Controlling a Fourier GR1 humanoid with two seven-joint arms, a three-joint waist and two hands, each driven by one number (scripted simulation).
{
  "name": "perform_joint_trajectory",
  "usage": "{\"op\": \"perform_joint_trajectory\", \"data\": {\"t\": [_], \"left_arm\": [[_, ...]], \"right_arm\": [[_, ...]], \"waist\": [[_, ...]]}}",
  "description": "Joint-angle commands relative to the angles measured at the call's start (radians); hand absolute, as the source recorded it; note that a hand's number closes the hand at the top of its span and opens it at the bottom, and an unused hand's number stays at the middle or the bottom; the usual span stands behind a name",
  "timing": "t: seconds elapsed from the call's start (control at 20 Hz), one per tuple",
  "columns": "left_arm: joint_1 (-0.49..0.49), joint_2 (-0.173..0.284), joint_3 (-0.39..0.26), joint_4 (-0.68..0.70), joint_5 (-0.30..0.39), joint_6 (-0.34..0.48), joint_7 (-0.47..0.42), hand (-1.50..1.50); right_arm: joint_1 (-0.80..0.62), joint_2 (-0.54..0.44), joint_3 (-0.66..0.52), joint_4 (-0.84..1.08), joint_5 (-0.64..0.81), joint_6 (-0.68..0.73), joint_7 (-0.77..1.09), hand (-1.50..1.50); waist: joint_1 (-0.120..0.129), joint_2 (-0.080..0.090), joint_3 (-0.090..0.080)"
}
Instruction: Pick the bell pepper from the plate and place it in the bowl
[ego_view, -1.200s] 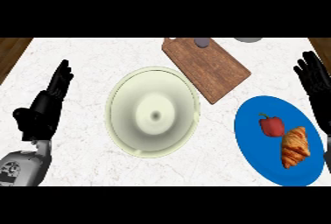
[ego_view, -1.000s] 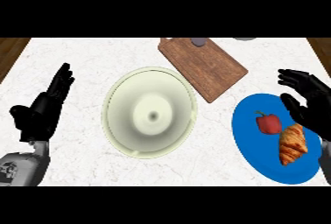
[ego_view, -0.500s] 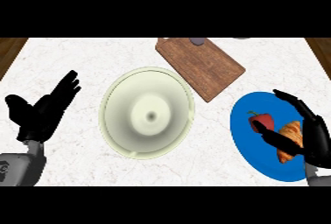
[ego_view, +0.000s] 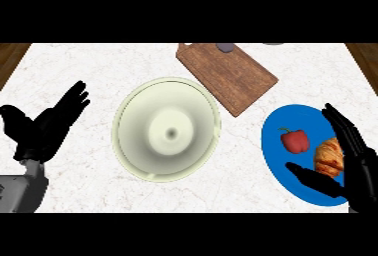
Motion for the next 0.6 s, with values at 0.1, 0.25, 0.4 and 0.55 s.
{"op": "perform_joint_trajectory", "data": {"t": [0.1,0.25,0.4,0.55], "left_arm": [[0.024,0.016,0.017,-0.014,0.024,-0.039,-0.007,0.00],[0.036,-0.011,0.002,0.004,-0.001,-0.020,-0.031,0.00],[-0.030,0.000,0.005,0.024,-0.011,-0.016,0.005,0.00],[-0.022,-0.066,-0.043,0.041,-0.055,0.018,-0.022,0.00]], "right_arm": [[-0.023,-0.076,0.051,-0.131,0.246,0.186,0.450,-1.50],[-0.027,-0.131,0.081,-0.238,0.277,0.372,0.619,-1.50],[-0.205,-0.119,0.111,-0.266,0.267,0.575,0.807,-1.50],[-0.313,-0.057,0.179,-0.301,0.275,0.721,0.960,-1.50]], "waist": [[0.019,0.001,-0.004],[0.011,0.000,-0.003],[0.029,0.006,-0.001],[0.024,0.006,0.001]]}}
